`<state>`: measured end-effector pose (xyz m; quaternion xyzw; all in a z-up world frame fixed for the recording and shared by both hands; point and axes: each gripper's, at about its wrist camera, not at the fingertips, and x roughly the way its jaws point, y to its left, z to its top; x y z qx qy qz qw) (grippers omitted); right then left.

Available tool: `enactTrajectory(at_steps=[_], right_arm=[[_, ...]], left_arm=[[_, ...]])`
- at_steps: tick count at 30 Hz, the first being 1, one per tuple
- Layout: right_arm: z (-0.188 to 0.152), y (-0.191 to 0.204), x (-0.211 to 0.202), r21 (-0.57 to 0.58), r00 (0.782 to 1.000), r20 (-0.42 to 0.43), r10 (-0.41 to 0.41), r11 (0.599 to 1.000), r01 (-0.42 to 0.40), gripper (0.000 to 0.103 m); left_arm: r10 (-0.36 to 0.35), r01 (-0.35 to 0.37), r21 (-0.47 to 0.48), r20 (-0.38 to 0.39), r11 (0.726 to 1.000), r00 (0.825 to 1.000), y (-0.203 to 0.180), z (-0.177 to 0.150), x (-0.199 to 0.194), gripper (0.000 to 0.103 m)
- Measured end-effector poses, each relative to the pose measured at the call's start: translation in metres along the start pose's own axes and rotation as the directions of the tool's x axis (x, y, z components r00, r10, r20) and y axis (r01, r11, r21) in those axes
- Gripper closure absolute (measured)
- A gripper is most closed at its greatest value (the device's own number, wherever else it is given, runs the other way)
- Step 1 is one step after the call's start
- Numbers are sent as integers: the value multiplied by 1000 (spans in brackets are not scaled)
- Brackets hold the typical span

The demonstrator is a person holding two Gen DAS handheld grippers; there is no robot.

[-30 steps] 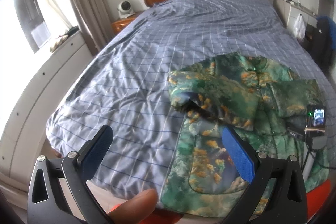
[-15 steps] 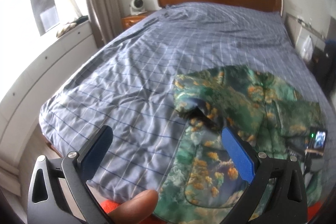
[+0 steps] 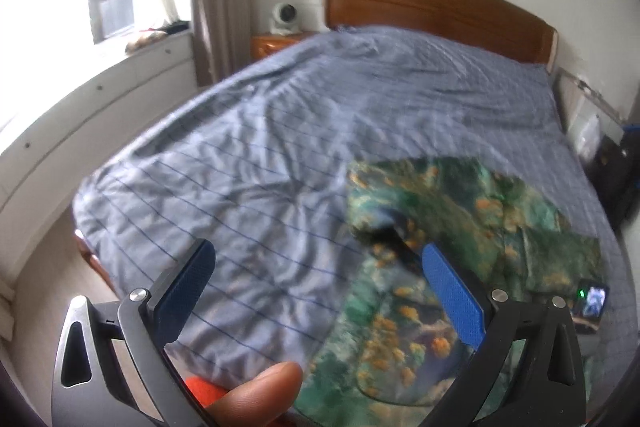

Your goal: Fold large clothes

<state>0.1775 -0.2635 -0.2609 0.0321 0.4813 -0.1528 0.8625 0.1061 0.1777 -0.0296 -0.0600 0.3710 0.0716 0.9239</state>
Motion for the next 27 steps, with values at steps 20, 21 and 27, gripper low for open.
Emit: enactTrajectory(at_steps=[20,21,27], right_arm=[[0,0,0,0,1000,0,0,1000,0,0],[0,0,0,0,1000,0,0,1000,0,0],[0,-1,0,0,1000,0,0,1000,0,0]], left_arm=[[223,-208,368,1,907,975,-151,-99,28,0],[231,-223,387,24,895,973,-160,-105,21,0],[235,-241,424,66,873,970,-190,-125,5,0]])
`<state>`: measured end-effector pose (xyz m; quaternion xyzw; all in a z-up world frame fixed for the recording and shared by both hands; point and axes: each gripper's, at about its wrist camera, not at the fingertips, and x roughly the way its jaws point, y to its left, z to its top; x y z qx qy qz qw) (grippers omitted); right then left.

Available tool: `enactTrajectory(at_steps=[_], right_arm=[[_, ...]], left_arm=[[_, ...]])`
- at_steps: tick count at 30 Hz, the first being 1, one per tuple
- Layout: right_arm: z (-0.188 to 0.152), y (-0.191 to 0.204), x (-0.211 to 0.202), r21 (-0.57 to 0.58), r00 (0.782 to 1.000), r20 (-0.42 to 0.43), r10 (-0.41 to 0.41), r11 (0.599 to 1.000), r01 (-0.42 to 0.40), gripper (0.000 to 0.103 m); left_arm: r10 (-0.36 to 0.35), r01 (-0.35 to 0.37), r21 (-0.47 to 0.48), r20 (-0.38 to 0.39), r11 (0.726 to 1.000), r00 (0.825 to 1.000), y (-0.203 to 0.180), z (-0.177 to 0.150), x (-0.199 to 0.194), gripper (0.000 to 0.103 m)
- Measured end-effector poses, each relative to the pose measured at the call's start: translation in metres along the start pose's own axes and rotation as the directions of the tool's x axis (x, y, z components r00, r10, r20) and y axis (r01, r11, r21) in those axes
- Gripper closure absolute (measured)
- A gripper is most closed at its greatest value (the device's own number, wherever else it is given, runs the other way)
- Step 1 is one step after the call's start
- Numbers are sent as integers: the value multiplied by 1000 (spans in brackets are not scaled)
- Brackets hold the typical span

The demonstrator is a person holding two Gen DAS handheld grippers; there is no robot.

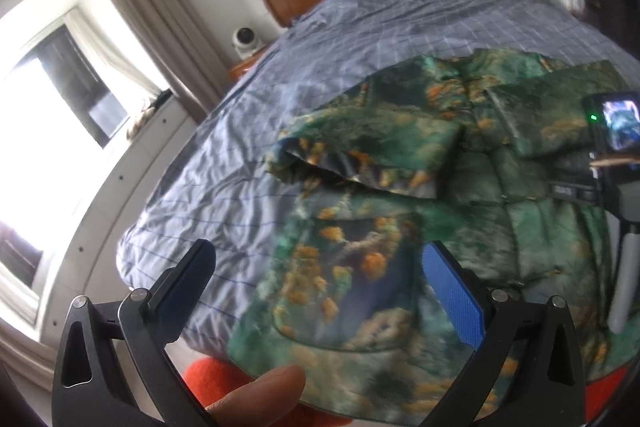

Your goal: Fold large clothes

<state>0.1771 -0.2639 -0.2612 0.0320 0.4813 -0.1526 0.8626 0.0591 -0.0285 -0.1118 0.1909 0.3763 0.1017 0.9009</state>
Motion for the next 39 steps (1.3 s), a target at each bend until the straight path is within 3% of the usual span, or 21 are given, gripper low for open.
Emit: enactTrajectory(at_steps=[3,6,8,10,16,20,22,27,32,35,39], right_arm=[[0,0,0,0,1000,0,0,1000,0,0],[0,0,0,0,1000,0,0,1000,0,0],[0,0,0,0,1000,0,0,1000,0,0],[0,0,0,0,1000,0,0,1000,0,0],[0,0,0,0,1000,0,0,1000,0,0],[0,0,0,0,1000,0,0,1000,0,0],[0,0,0,0,1000,0,0,1000,0,0],[0,1,0,-2,1000,3,-6,1000,6,0],[-2,2,-1,1,1000,13,-5,1000,5,0],[0,-6,0,-8,998,-19,60,998,-60,0],[0,-21,-15,-77,976,-76,202,975,-208,0]], left_arm=[[15,-15,3,7,1000,1000,-8,-4,-5,0],[-65,65,-2,-11,998,998,-2,-9,-3,0],[-155,153,-56,-38,987,987,17,-16,8,0],[-192,183,-109,-83,977,978,32,-22,24,0],[-276,228,-225,-209,947,938,56,-42,63,0],[-308,251,-247,-227,936,924,54,-42,73,0],[-325,271,-237,-231,933,917,50,-39,78,0],[-274,258,-99,-242,961,931,21,-29,100,0],[-327,317,-83,-283,945,902,-7,-26,129,0],[-359,351,-85,-324,932,875,-19,-32,145,0],[-377,371,-81,-321,925,869,-22,-41,153,0]])
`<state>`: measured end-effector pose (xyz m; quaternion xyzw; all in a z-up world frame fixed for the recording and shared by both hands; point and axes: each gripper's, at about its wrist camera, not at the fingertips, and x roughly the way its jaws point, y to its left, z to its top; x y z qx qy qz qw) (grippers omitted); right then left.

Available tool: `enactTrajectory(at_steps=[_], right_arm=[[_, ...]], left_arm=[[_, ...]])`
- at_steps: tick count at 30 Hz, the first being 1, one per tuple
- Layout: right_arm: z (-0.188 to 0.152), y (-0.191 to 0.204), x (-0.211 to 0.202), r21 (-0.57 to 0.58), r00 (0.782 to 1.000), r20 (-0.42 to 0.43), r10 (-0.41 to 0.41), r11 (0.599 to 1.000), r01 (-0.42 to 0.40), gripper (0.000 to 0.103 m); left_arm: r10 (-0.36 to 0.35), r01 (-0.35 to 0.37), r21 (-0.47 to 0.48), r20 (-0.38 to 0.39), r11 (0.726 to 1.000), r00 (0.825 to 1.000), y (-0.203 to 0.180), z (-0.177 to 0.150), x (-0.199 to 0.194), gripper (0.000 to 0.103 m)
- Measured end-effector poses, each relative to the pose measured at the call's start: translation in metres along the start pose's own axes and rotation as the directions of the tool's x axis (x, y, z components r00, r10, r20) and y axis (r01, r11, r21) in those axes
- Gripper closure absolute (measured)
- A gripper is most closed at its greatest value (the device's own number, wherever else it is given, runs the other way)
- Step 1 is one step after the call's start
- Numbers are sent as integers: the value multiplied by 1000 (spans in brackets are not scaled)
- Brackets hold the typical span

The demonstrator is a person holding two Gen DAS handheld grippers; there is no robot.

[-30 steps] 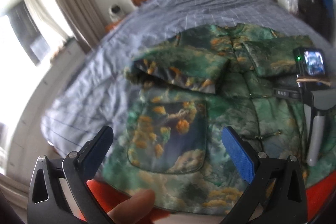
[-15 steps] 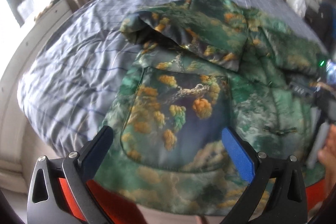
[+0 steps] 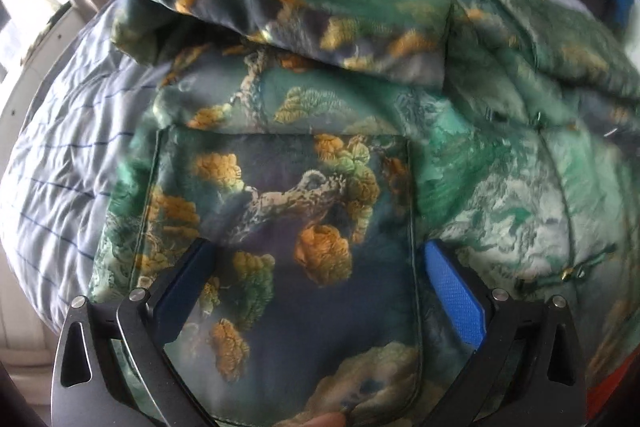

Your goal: Fold large clothes

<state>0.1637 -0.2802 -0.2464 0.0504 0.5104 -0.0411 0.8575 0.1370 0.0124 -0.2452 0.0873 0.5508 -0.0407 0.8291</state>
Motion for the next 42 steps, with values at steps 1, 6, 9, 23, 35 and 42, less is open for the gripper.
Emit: enactTrajectory(at_steps=[1,6,9,23,35,42], right_arm=[[-2,-1,-13,6,1000,20,10,1000,-10,1],[15,47,-57,-182,987,158,6,983,23,0],[31,98,-15,-453,989,99,-110,880,143,1],[81,-203,-199,240,907,363,-212,962,128,92],[-102,-415,-118,795,981,107,-161,606,13,94],[-168,-395,-119,858,968,226,-109,492,-145,59]], left_arm=[[11,-11,14,15,1000,1000,-2,-2,-2,0],[20,-20,16,28,1000,999,-6,-4,-19,1],[-54,52,28,70,998,996,0,-3,-47,1],[-61,55,31,261,998,963,91,24,-138,1],[-31,3,114,246,994,969,44,84,-117,1],[-3,-64,245,265,968,964,22,111,-93,0]])
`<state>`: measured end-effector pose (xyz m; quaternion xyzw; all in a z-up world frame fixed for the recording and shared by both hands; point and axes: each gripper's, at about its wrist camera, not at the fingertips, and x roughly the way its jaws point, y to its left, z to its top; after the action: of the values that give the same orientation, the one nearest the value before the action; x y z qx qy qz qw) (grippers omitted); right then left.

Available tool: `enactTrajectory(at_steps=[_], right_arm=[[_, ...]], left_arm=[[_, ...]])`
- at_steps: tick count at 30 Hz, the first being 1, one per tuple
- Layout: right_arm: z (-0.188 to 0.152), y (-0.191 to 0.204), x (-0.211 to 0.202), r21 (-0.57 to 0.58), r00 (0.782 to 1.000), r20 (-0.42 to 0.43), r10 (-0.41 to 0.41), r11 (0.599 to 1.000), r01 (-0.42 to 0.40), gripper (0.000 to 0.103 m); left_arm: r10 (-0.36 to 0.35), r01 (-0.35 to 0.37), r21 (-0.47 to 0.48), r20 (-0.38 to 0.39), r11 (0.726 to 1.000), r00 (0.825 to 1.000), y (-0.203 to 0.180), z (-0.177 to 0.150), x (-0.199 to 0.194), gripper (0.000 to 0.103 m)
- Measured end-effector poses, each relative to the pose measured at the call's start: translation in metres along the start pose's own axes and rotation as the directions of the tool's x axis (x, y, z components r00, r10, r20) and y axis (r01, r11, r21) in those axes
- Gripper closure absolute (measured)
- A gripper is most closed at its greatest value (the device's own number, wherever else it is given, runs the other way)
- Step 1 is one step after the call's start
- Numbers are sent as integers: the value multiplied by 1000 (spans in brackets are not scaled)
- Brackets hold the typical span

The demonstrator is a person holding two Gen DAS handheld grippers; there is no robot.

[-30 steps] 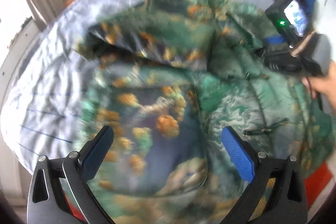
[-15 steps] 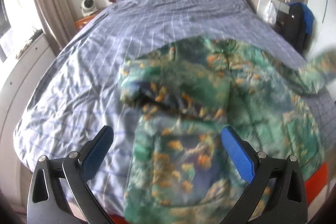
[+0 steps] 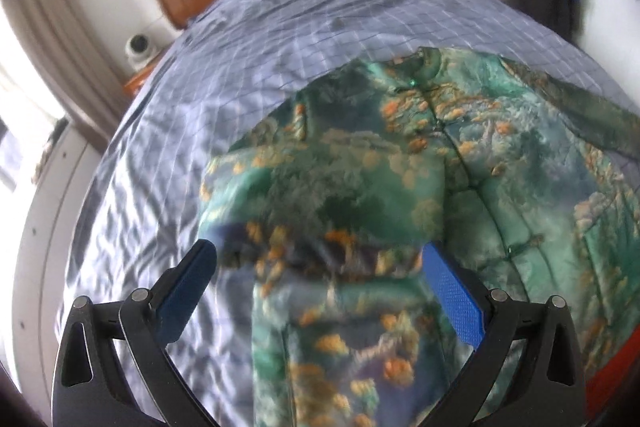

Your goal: Fold large clothes

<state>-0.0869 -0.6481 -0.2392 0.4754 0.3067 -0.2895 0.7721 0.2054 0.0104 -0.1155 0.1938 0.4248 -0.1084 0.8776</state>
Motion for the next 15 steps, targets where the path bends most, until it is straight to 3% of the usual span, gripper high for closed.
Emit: enactTrajectory(at_steps=[2,3,6,8,11,12,13,14,15], right_arm=[[-10,8,-21,-66,998,41,-46,997,49,32],[-18,17,-33,-115,996,65,-66,991,73,29],[-45,37,-54,-248,996,78,-48,966,66,27],[-65,49,-61,-297,998,61,-24,954,41,27],[-96,69,-65,-334,999,33,19,943,-7,27],[-107,76,-68,-348,999,27,32,937,-20,27],[-119,83,-71,-364,999,22,42,931,-31,27],[-128,91,-71,-380,999,18,48,924,-38,27],[-139,99,-73,-398,998,17,55,916,-44,27]], left_arm=[[-34,35,74,-24,997,999,-16,11,18,0],[-42,47,126,-39,991,998,-29,15,30,0],[-32,52,243,-89,969,996,-66,11,64,0],[13,34,316,-145,948,989,-91,0,91,0],[86,-25,420,-127,907,988,-110,-23,108,2],[90,-33,426,-115,904,989,-109,-27,108,9],[73,-17,401,-125,916,989,-100,-29,107,41],[36,23,355,-159,935,987,-90,-28,106,79],[10,45,295,-181,954,983,-76,-26,104,86]])
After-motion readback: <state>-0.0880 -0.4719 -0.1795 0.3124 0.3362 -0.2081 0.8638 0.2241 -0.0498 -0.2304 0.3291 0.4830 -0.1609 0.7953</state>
